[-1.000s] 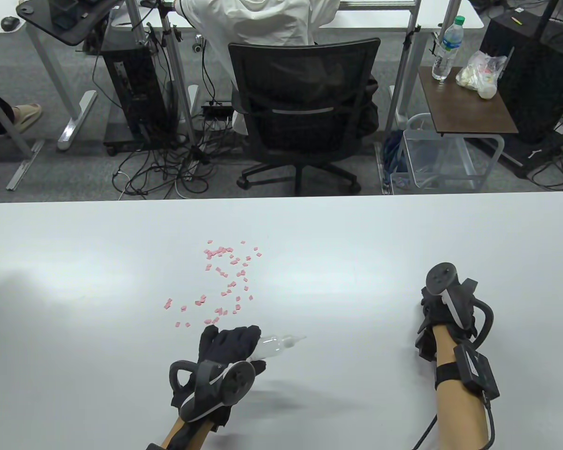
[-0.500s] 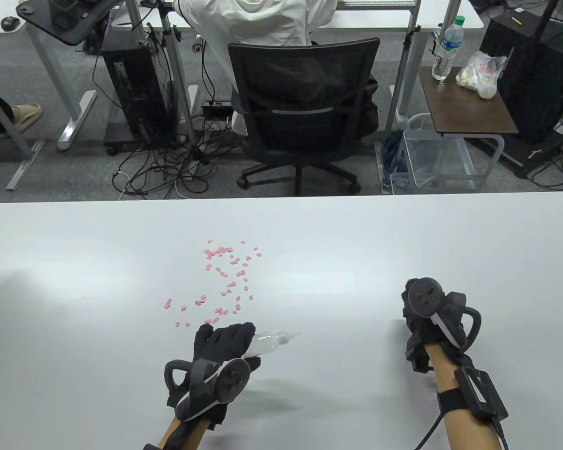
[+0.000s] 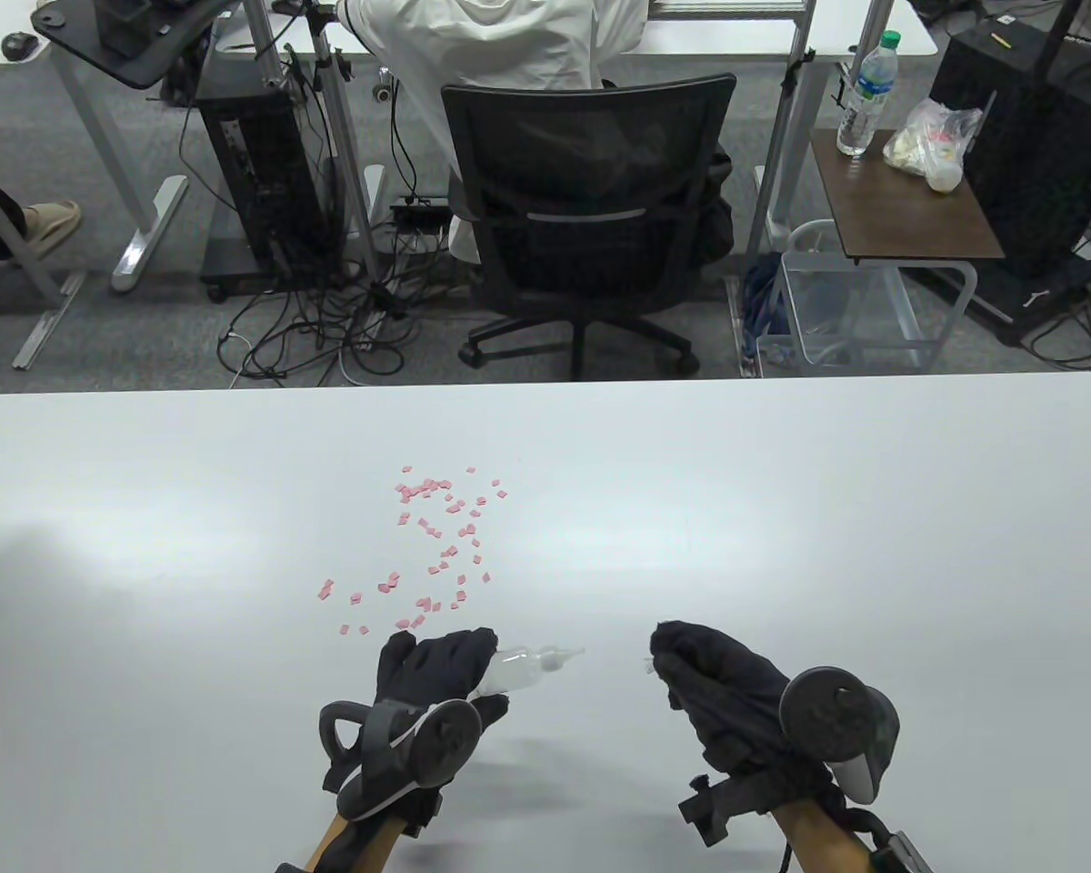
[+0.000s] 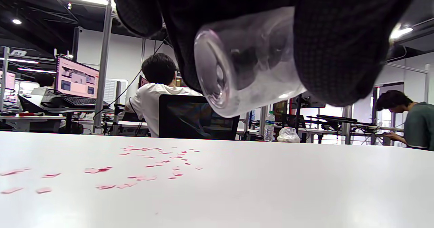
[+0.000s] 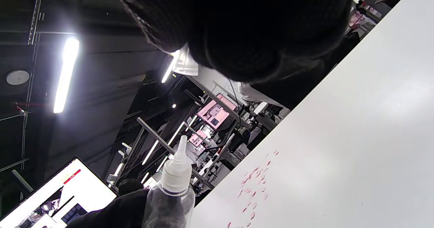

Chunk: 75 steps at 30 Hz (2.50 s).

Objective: Squeeze empty conical bottle to blow paper scraps with air puff

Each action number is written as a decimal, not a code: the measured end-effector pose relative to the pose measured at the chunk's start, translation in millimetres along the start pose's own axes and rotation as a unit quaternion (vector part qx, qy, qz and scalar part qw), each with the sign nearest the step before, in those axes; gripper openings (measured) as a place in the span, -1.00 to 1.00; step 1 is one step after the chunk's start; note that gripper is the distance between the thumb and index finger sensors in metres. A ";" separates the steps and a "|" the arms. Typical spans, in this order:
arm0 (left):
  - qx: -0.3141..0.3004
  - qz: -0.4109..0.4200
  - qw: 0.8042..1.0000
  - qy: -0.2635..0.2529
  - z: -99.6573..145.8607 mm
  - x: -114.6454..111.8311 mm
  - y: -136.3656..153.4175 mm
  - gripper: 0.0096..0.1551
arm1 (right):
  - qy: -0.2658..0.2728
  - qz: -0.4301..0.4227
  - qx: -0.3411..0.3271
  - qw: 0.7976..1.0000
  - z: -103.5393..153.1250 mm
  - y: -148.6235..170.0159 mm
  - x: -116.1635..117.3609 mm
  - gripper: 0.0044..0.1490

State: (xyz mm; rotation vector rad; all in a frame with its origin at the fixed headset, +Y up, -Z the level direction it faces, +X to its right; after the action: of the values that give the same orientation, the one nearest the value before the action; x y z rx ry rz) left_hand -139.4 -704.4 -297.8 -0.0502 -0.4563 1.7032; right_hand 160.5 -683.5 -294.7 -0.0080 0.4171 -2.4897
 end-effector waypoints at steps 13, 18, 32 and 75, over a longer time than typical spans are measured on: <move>-0.055 0.028 0.998 0.000 6.2 0.5 -28.0 -0.12 | -0.030 -0.028 -0.002 0.999 6.7 -4.9 28.3 -0.51; -0.059 0.030 0.998 0.002 6.3 0.2 -30.2 -0.12 | -0.044 -0.030 -0.004 0.999 10.2 -3.1 35.2 -0.49; -0.071 -0.077 0.989 -0.100 16.7 8.2 -49.5 -0.12 | -0.080 0.016 0.007 0.997 16.0 7.0 45.7 -0.45; -0.123 -0.119 0.981 -0.096 19.9 4.8 -63.1 -0.14 | -0.125 0.040 0.019 0.991 17.0 15.4 57.6 -0.39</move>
State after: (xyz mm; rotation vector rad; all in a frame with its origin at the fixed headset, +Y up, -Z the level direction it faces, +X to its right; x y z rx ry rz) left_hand -86.8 -698.1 -257.9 -0.0089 -0.7846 1.4148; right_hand 124.1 -733.2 -288.3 -0.2791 0.2602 -2.3790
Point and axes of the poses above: the tracker on the back of each hand, its own y axis roughly to the little-finger side, its own z axis roughly from the fingertips to the wrist, x = y × z, the point moved 4 cm from there along -z, roughly from the wrist to the fingertips, and after that the axes turned 3 degrees about z, right-handed, at the moved point
